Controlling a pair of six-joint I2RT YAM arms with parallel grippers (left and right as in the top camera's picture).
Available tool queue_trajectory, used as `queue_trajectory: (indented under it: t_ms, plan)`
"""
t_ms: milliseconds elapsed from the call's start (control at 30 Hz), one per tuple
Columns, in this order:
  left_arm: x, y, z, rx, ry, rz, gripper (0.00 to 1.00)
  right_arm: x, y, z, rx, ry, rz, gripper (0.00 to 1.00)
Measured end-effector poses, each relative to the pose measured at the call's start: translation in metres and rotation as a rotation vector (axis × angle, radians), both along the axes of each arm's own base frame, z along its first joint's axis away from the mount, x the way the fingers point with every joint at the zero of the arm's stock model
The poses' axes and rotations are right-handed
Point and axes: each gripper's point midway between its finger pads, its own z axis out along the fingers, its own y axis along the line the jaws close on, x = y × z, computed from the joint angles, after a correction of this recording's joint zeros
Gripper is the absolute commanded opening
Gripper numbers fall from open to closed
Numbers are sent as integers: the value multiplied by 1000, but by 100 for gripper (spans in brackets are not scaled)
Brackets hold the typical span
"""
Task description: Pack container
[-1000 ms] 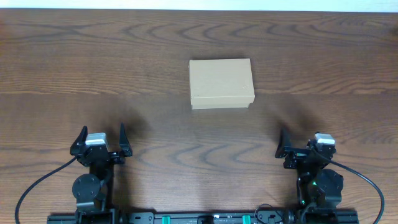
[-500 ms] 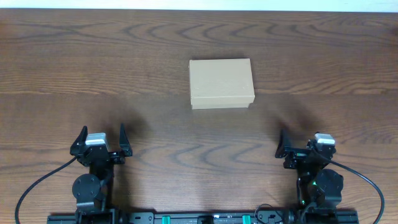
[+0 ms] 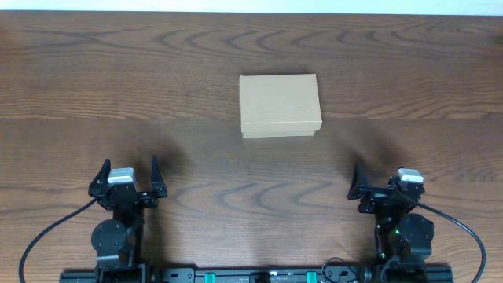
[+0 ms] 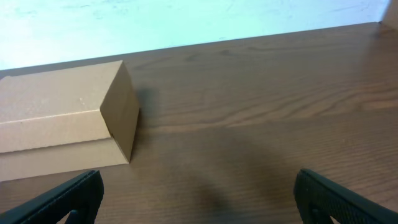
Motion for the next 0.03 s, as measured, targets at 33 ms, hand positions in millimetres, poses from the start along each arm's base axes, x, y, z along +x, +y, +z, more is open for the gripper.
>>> queue_trajectory:
  t_ms: [33]
  plan:
    - [0,0,0,0,0,0,95,0,0,0,0,0,0,99]
